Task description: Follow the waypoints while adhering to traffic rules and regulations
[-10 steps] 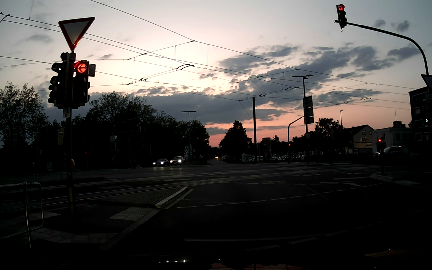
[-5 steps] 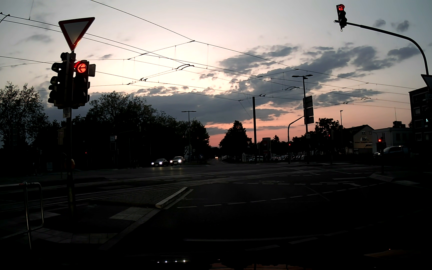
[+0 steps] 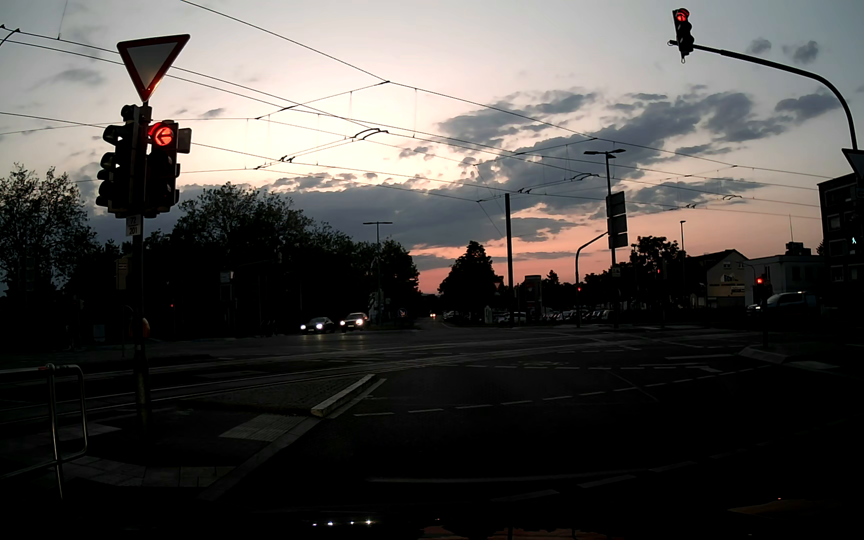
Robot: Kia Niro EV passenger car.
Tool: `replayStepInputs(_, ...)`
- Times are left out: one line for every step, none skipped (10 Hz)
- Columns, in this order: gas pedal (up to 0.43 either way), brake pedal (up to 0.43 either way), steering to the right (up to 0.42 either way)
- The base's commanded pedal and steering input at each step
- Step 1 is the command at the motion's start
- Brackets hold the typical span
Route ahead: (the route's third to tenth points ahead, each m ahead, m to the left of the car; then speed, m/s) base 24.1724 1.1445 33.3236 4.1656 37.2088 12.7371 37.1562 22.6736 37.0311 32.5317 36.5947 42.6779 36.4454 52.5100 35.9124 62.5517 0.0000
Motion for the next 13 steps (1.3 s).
replayStepInputs(0.000,0.244,0.027)
replayStepInputs(0.000,0.244,0.027)
replayStepInputs(0.000,0.244,0.027)
replayStepInputs(0.000,0.244,0.027)
replayStepInputs(0.000,0.244,0.027)
replayStepInputs(0.000,0.244,0.027)
replayStepInputs(0.000,0.244,0.027)
replayStepInputs(0.000,0.244,0.027)
replayStepInputs(0.000,0.244,0.027)
replayStepInputs(0.000,0.244,0.026)
replayStepInputs(0.000,0.244,0.027)
replayStepInputs(0.000,0.244,0.027)
replayStepInputs(0.000,0.244,0.027)
